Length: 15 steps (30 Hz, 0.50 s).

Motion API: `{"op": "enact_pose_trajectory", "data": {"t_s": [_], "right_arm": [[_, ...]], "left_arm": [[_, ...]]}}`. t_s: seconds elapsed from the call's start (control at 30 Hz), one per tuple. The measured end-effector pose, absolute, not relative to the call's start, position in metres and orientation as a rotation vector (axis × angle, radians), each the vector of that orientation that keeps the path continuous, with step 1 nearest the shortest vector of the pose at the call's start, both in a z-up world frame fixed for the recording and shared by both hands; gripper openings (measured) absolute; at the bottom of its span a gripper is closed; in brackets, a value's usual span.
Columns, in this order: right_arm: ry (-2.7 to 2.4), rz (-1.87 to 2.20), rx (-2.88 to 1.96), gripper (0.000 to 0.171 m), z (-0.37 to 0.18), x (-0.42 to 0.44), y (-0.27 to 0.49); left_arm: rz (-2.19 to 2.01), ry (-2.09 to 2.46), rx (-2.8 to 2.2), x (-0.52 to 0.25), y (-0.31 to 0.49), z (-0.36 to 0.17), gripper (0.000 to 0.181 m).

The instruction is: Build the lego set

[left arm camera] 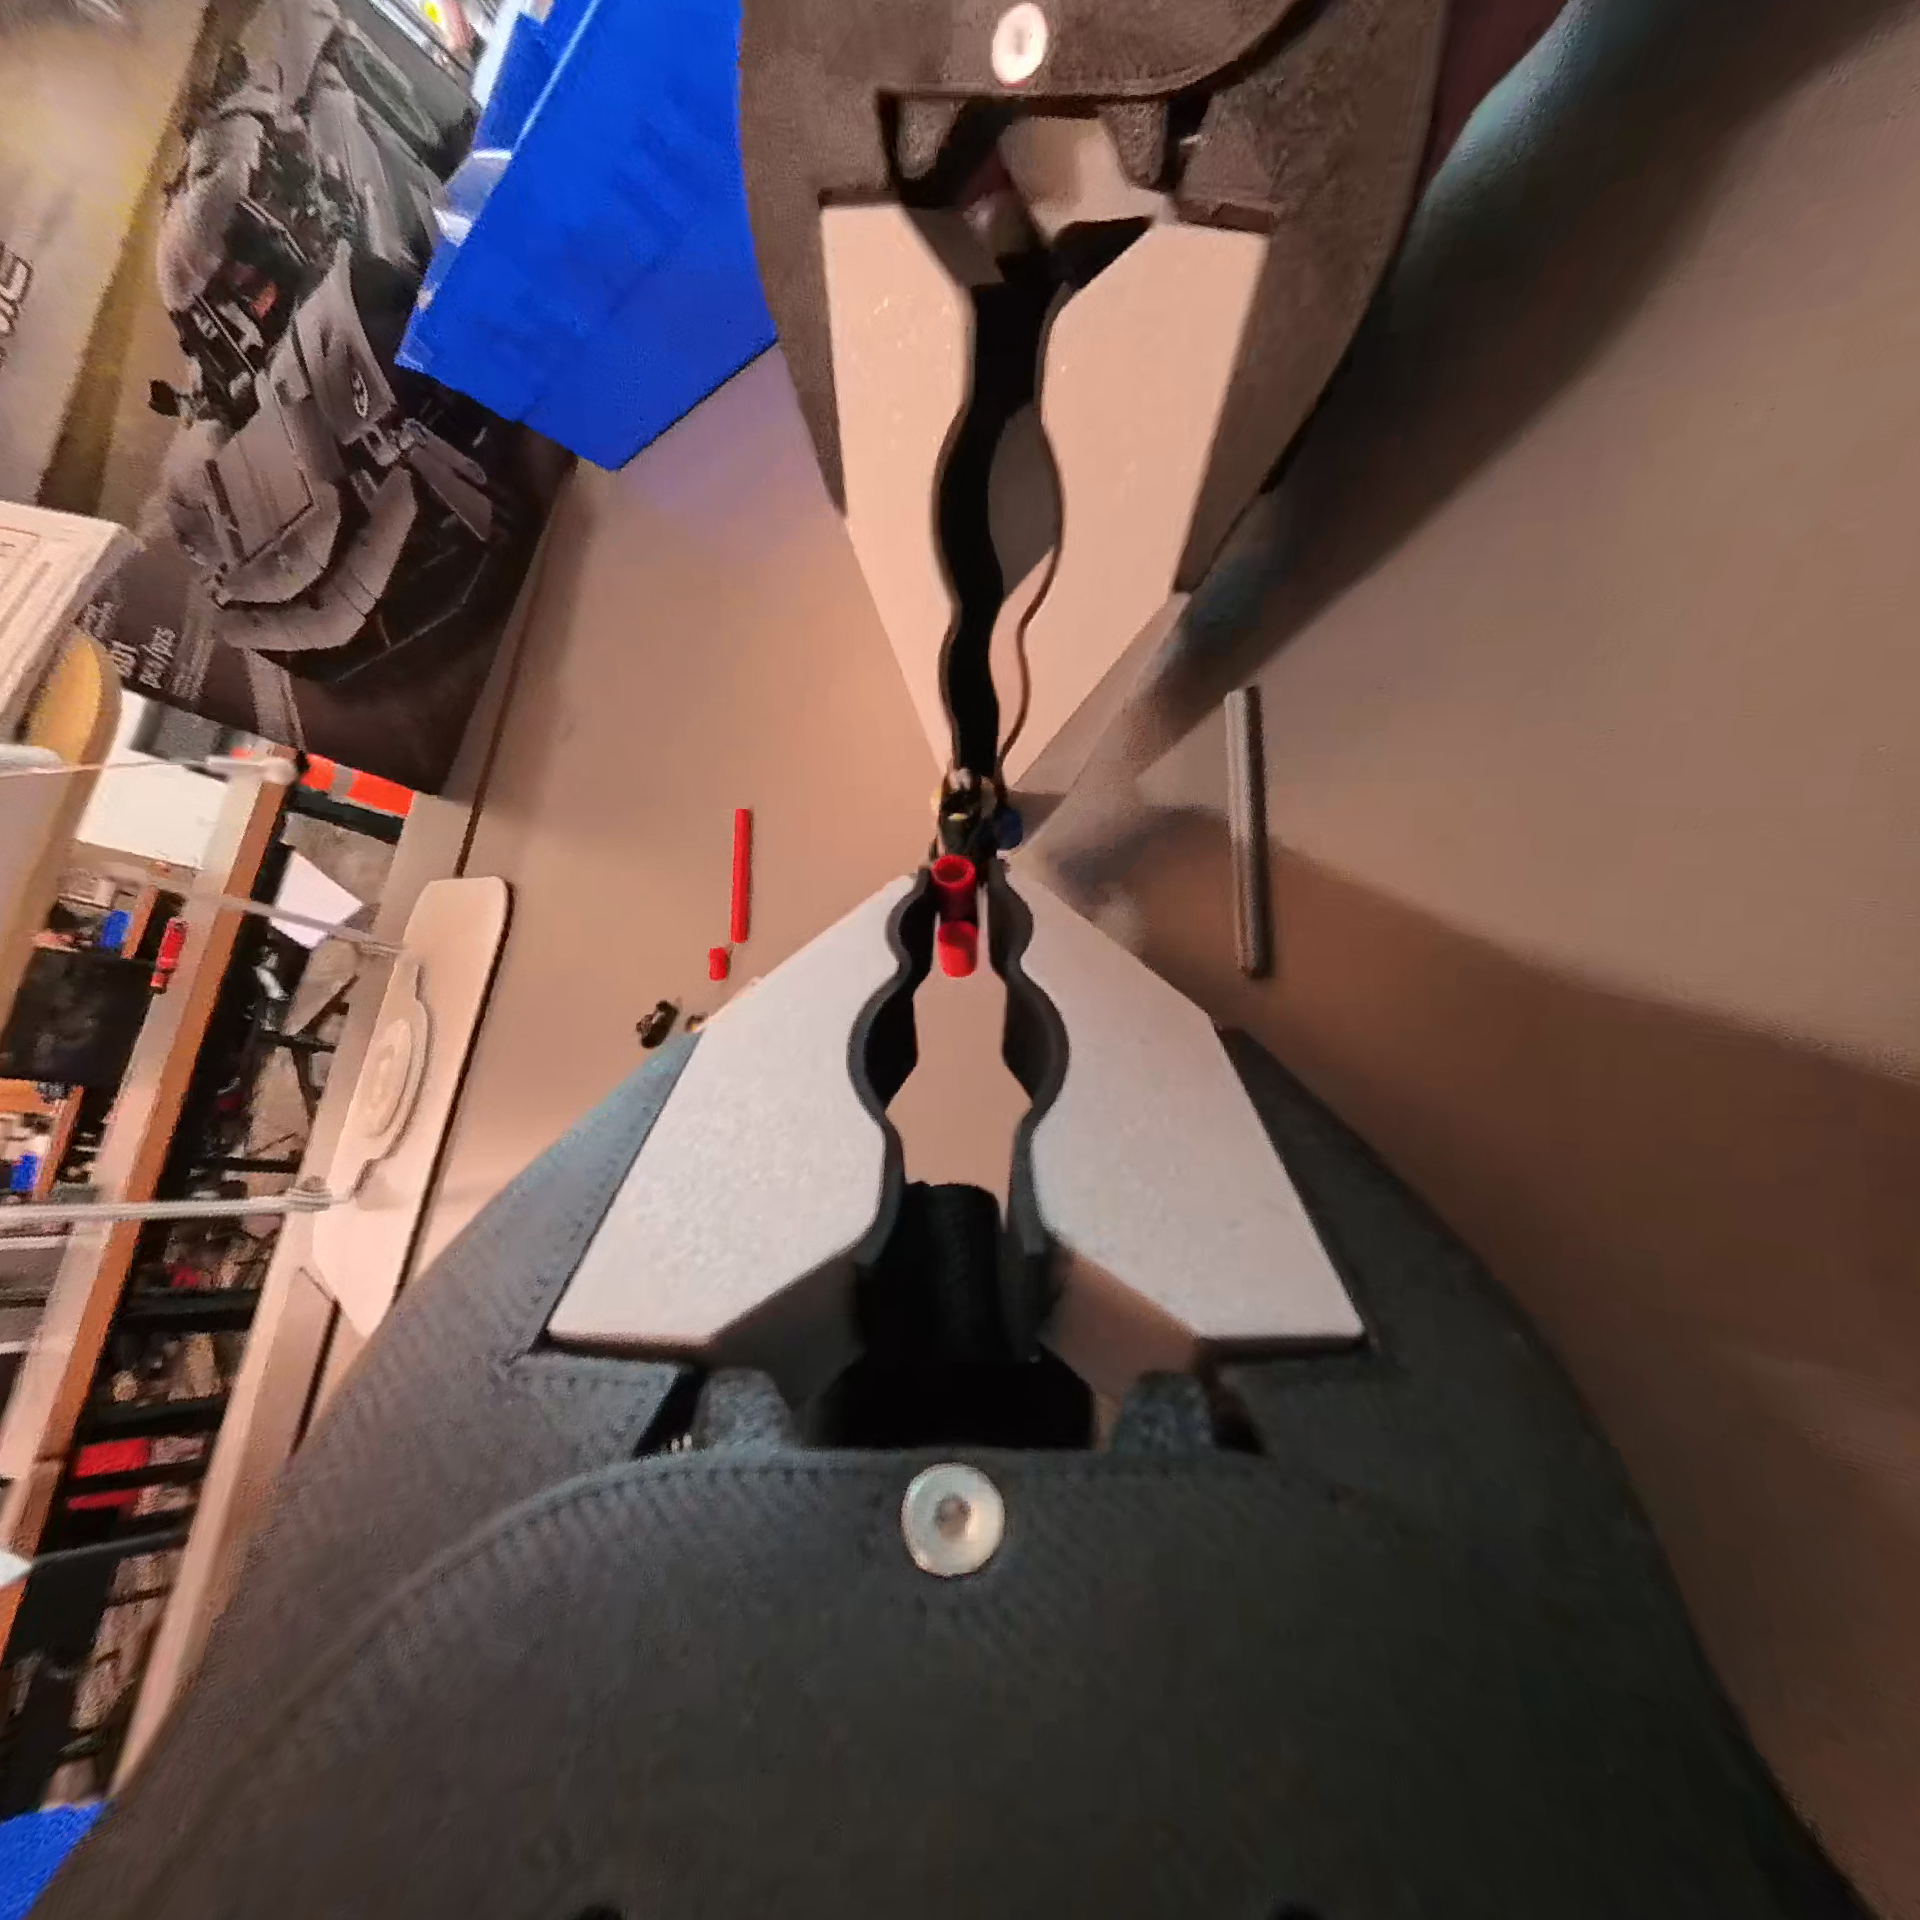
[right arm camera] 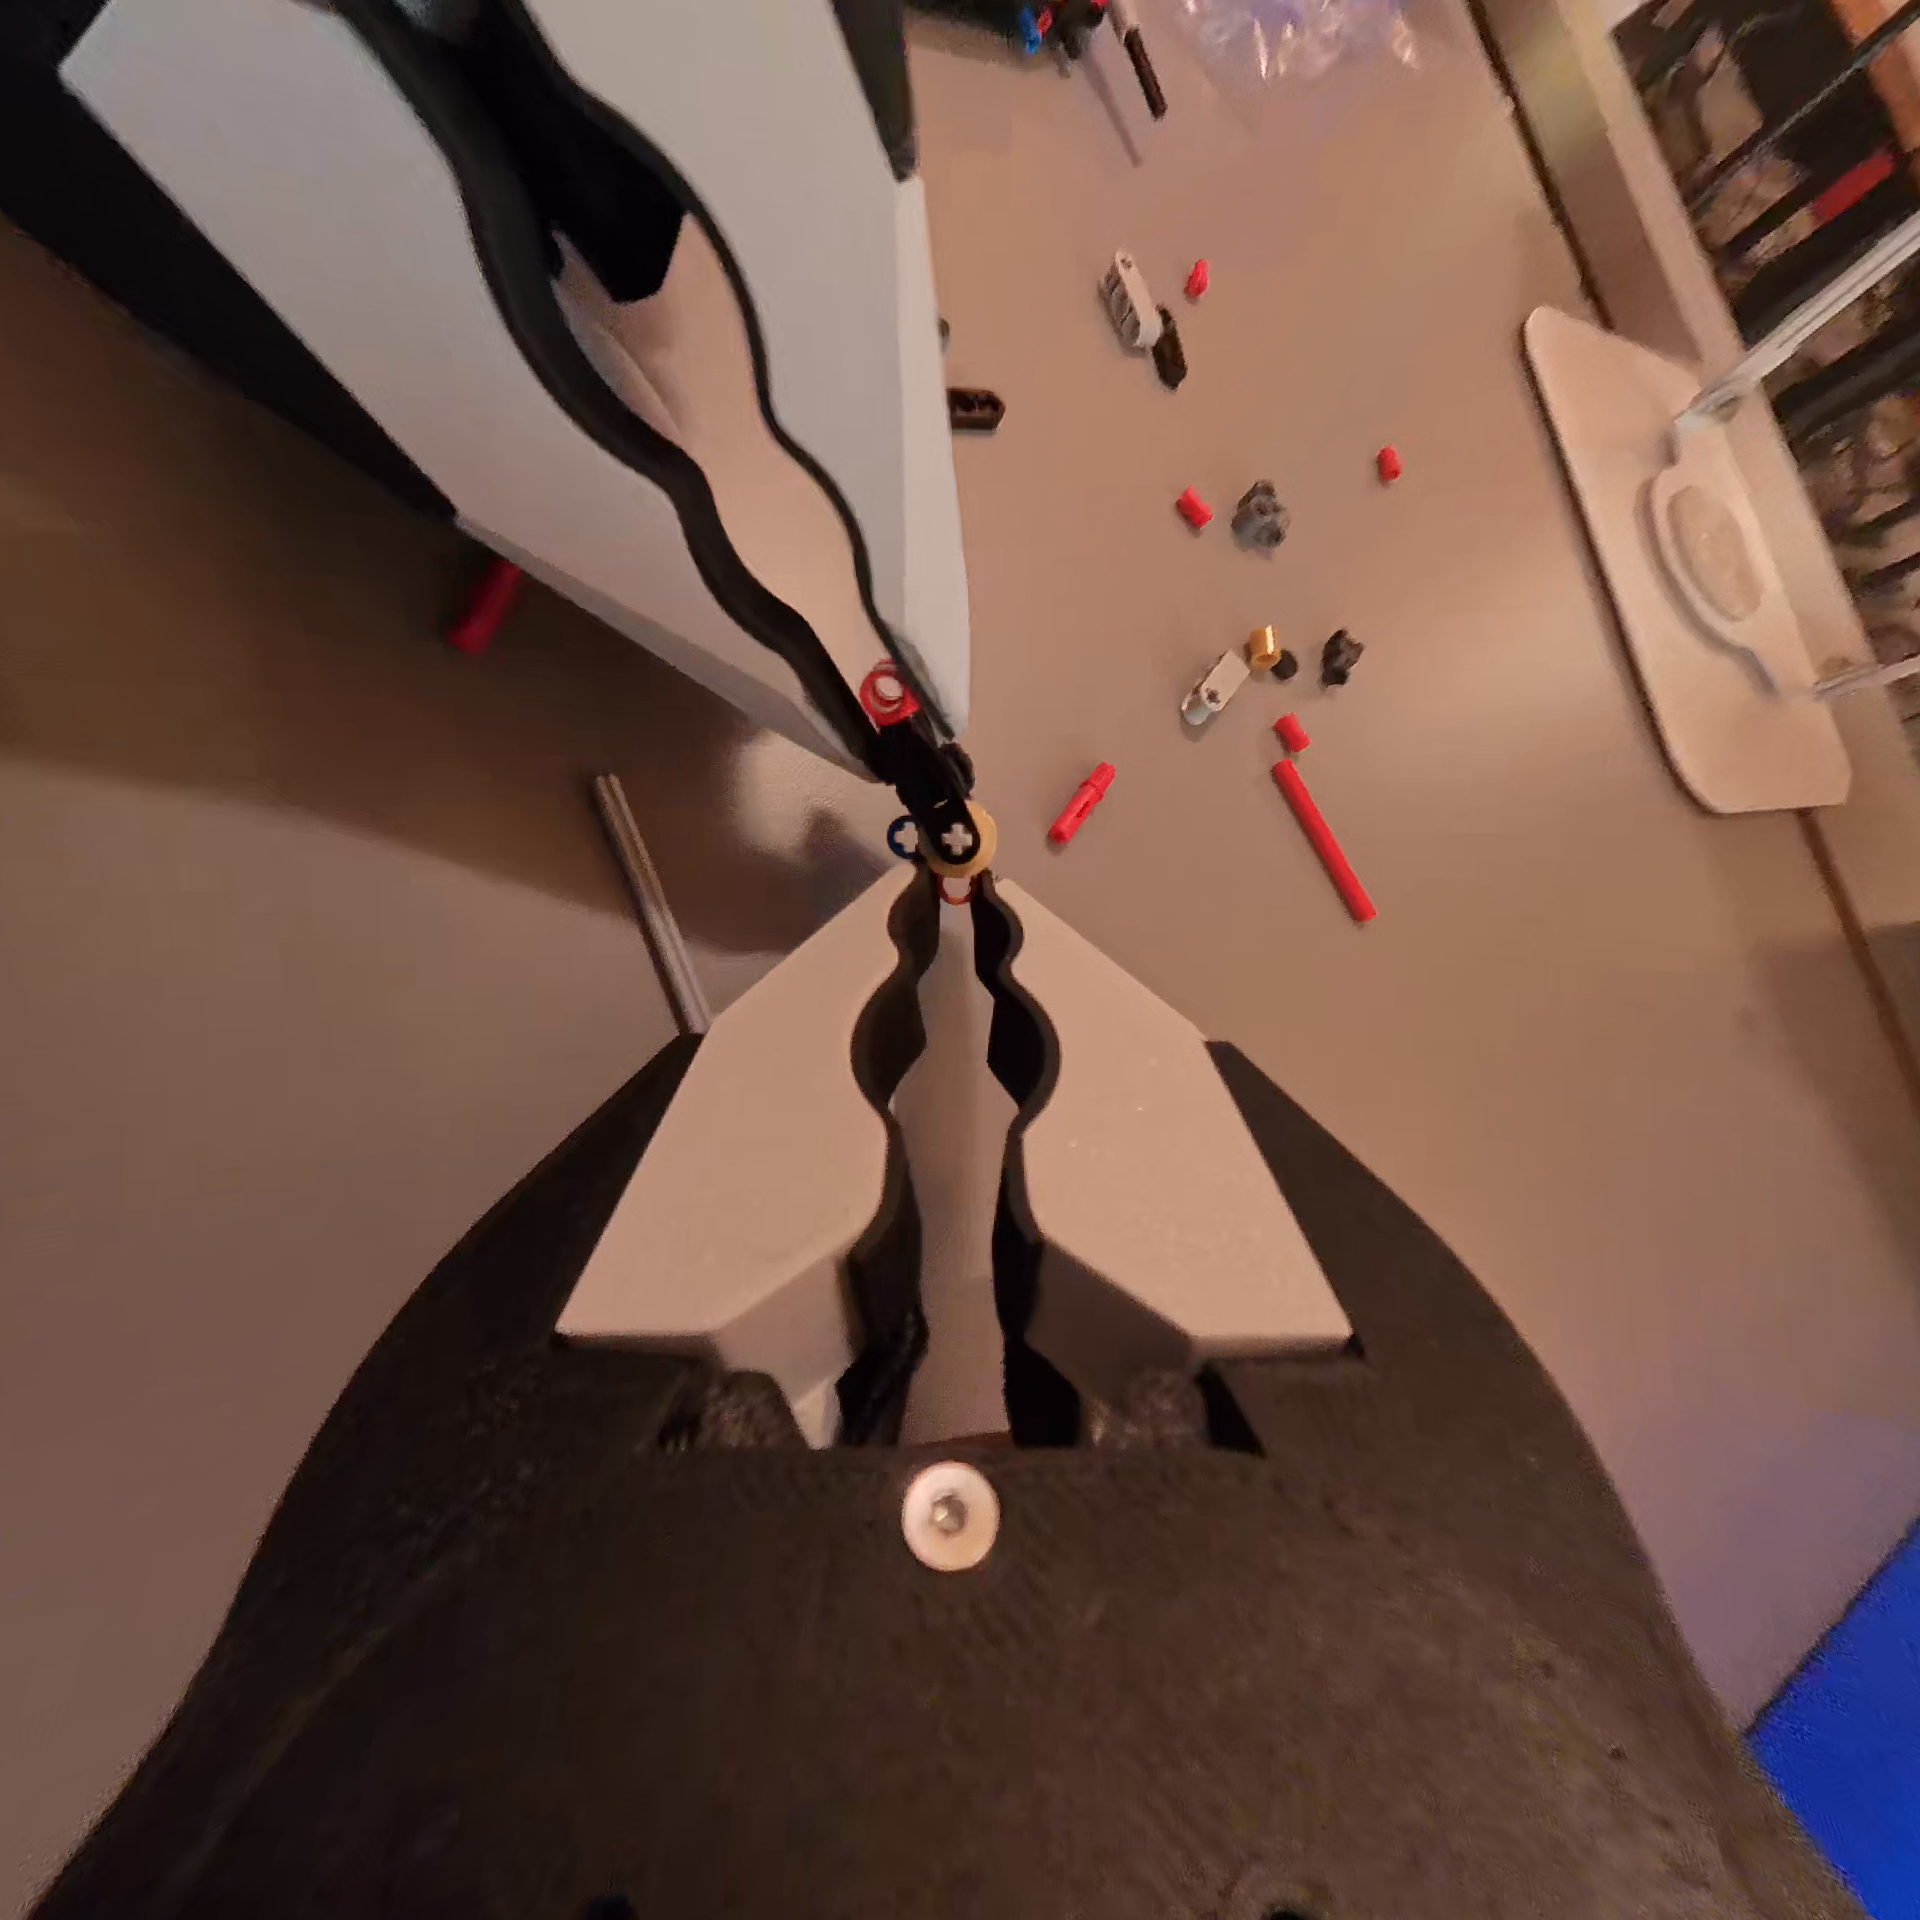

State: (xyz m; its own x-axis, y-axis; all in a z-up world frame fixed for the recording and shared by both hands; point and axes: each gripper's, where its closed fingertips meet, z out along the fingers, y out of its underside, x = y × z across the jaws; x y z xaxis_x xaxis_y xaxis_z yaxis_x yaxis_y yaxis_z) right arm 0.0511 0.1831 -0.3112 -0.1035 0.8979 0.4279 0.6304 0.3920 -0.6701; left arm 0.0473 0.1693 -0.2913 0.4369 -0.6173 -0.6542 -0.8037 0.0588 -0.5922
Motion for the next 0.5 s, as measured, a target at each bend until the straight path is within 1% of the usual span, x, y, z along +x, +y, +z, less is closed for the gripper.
{"op": "enact_pose_trajectory", "data": {"t_s": [0.03,0.13,0.27,0.37,0.43,0.5], "right_arm": [[-1.816,0.386,-1.308,0.004,-0.310,0.051,0.184],[-1.826,0.313,-1.254,0.004,-0.312,0.051,0.185],[-1.831,0.242,-1.173,0.004,-0.310,0.052,0.184],[-1.819,0.189,-1.078,0.004,-0.303,0.050,0.181],[-1.796,0.144,-1.024,0.004,-0.297,0.049,0.180],[-1.772,0.120,-0.986,0.004,-0.291,0.049,0.180]], "left_arm": [[0.199,1.241,-1.666,0.044,0.170,-0.290,0.009],[0.082,1.200,-1.782,0.037,0.169,-0.290,0.028],[-0.226,1.098,-1.931,0.038,0.164,-0.285,0.049],[-0.425,1.052,-2.051,0.045,0.161,-0.289,0.058],[-0.539,1.018,-2.143,0.047,0.159,-0.296,0.060],[-0.651,0.959,-2.182,0.049,0.160,-0.296,0.052]]}}
